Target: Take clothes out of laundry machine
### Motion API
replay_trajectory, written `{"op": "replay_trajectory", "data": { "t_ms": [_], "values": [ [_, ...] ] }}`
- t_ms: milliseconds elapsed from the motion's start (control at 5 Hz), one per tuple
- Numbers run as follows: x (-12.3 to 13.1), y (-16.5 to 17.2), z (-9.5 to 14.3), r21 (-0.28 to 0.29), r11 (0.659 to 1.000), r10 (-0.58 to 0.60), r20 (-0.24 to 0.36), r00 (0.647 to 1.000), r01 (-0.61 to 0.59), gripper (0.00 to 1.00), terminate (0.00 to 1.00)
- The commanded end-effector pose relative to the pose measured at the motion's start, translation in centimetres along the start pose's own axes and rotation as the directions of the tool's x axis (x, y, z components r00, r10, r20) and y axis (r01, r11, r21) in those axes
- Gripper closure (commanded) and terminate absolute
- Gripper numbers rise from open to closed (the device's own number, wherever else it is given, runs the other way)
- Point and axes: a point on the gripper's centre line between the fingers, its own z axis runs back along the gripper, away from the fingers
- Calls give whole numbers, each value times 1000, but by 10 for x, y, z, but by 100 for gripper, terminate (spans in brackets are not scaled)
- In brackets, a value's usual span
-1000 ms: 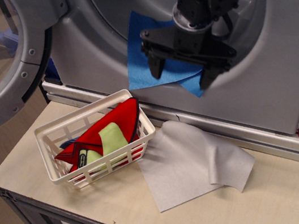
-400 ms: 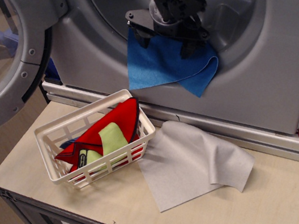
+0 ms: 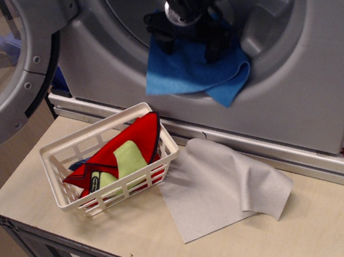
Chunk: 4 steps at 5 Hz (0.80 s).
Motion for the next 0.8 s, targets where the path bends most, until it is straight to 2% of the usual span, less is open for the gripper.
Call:
{"op": "replay_trajectory", "data": {
  "t_ms": [0,200,400,600],
  "values": [
    [-3,-11,-10,-51,993,105,15,994,-104,0,0],
    [-8,-19,-17,-69,991,111,-31,993,-113,0,0],
    [-15,-27,-21,-77,991,101,-91,991,-108,100,0],
    [-18,-31,-15,-60,994,84,-106,991,-91,100,0]
  ]
}}
